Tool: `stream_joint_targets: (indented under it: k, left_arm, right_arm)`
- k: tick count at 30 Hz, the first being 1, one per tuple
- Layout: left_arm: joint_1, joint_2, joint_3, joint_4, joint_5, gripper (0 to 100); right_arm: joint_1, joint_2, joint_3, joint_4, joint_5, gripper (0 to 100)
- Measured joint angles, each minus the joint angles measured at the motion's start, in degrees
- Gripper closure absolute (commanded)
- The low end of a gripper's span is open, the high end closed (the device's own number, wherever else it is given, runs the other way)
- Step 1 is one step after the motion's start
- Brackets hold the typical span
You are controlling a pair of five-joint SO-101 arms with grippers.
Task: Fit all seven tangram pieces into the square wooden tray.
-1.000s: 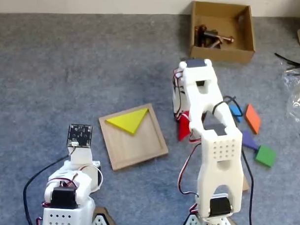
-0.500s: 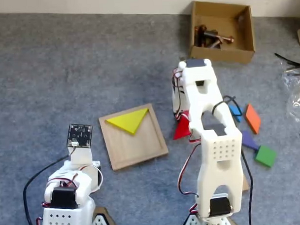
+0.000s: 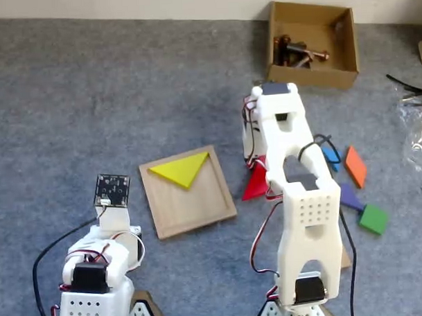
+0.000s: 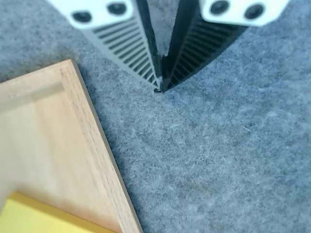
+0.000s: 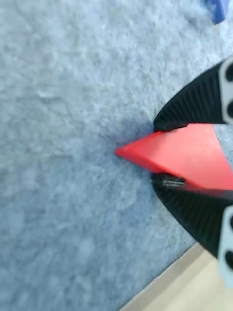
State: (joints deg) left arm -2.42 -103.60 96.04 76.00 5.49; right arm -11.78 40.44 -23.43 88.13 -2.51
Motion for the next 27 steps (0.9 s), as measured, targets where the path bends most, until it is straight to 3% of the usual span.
stream_joint_targets:
  k: [12, 27]
  left_arm:
    - [0.00, 0.00, 0.00, 0.00, 0.00, 99]
    - [0.00, 0.00, 0.00, 0.00, 0.00, 99]
  right_arm:
    - [-0.09, 0.09, -0.35, 1.85, 0.00, 95.7]
    - [-5.19, -3.16, -2.55, 10.64, 16.18, 95.7]
